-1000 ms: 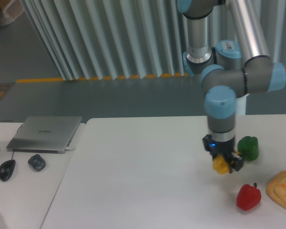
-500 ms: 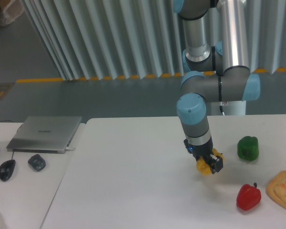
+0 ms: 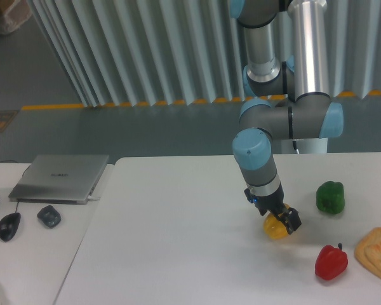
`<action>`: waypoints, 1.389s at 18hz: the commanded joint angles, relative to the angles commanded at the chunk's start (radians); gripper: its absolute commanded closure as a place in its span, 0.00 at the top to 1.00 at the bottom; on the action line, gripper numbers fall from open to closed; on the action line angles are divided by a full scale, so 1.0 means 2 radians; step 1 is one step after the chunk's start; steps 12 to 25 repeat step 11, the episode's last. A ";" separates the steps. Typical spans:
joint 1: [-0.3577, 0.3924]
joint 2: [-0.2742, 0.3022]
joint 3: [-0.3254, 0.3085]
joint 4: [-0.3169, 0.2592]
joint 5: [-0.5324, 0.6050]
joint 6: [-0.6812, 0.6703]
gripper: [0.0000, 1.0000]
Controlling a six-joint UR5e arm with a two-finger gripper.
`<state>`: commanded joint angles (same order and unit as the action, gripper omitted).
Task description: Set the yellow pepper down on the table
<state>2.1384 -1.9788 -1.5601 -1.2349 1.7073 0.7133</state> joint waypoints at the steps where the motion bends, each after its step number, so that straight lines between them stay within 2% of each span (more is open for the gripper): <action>1: 0.002 0.000 0.005 0.000 -0.001 0.000 1.00; 3: 0.005 0.000 0.021 -0.001 0.031 0.005 1.00; 5: 0.019 0.004 0.032 -0.002 0.038 0.009 1.00; 11: 0.040 0.016 0.033 0.005 0.035 0.038 1.00; 25: 0.040 0.016 0.033 0.005 0.035 0.038 1.00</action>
